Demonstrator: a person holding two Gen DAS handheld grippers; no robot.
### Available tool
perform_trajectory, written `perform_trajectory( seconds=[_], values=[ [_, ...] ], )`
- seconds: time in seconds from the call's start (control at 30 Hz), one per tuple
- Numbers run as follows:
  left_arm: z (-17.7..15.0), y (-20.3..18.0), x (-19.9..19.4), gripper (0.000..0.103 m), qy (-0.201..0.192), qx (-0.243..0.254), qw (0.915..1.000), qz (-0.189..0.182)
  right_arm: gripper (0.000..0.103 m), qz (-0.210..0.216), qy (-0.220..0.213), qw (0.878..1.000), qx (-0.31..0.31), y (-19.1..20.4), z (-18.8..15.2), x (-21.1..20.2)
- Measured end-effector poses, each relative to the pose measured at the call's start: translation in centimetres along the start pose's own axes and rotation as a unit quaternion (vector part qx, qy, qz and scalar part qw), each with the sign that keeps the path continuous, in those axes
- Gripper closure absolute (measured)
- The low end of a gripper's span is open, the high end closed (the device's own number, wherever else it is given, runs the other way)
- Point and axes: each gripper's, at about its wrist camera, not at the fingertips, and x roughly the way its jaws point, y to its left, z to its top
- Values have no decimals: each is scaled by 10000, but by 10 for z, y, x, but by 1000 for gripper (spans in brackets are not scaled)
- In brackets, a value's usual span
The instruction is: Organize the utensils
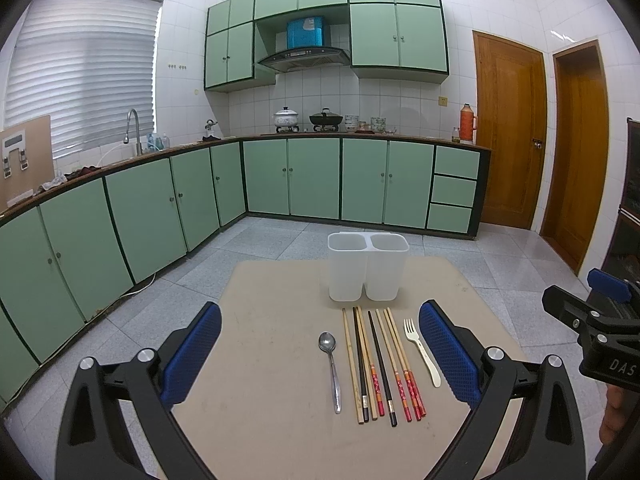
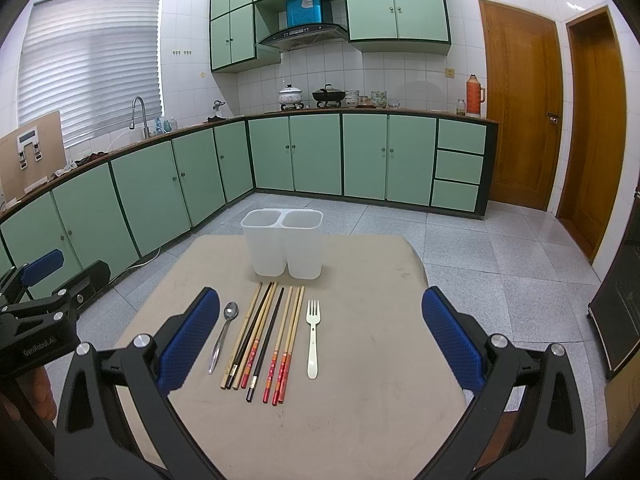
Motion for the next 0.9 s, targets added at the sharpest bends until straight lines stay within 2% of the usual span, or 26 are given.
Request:
perform_trajectory(
  seconds=[0.9],
  values=[
    [0, 1, 0, 6, -4, 5, 10000, 5, 5, 2, 9, 10000, 1, -3, 2, 1]
  ],
)
